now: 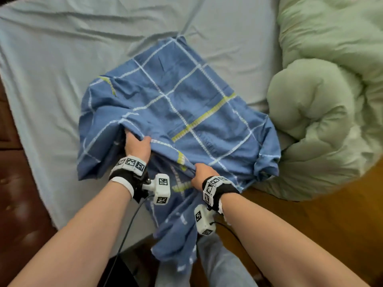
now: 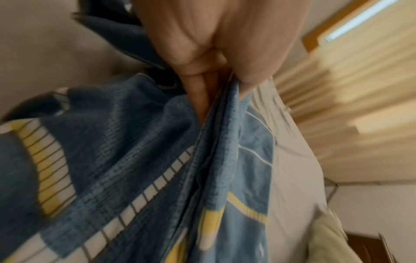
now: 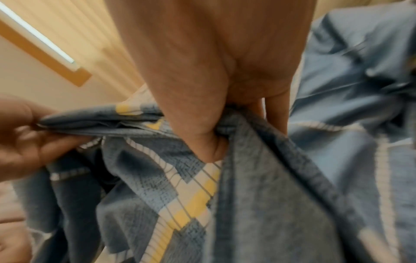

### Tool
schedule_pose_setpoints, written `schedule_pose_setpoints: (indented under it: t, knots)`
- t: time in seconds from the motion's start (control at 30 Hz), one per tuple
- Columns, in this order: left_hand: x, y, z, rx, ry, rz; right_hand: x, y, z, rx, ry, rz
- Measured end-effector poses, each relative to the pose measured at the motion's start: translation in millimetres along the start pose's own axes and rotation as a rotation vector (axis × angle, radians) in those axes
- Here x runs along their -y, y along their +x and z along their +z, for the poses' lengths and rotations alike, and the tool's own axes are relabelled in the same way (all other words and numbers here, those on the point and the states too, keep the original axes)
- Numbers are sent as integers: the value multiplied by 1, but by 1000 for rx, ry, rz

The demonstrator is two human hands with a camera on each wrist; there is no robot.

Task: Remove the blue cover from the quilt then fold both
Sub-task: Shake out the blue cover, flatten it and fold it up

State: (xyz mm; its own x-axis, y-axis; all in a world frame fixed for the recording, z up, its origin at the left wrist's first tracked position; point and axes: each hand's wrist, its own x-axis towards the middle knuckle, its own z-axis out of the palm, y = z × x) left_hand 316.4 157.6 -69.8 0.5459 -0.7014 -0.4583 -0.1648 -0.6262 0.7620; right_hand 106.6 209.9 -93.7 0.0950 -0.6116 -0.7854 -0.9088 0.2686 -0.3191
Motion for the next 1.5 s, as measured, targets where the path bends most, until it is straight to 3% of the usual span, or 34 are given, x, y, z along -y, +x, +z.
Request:
schedule_pose_setpoints:
  t: [0.1,0.23,0.37,0.57,0.63,0.73,0.8,0.87,1.0,1.1,1.23,1.37,1.5]
  knots:
    - [-52,-23,35,12,117,116,-33,-6,-26,-89,20,95]
    - [-105,-27,61,25,175,99,-72,-17,-72,-216,98,275]
    - [-156,-19,97,-17,364,199,-89,-9,-137,-411,176,277]
    - [-221,8,184,20,496,371,-133,39,-216,-374,172,308]
    - [-228,17,231,103,568,443,-163,62,-225,-351,178,354]
    - [-223,23,304,420,624,513,-206,97,-235,-351,207,438]
    - [-209,23,342,580,521,405,-222,122,-239,-343,187,428]
    - [-194,20,357,618,442,258,-223,140,-242,-318,118,364]
    - [-174,35,326,463,403,76,-185,168,-259,-215,164,109]
    - [-161,48,281,237,524,-6,-146,181,-268,-104,192,-47]
    - [-160,67,237,-104,476,-56,-101,192,-276,-93,212,-216]
    - [-159,99,207,-61,601,34,-60,212,-280,-105,60,-396]
    - [-167,151,181,-18,838,193,-11,236,-267,-78,-110,-401]
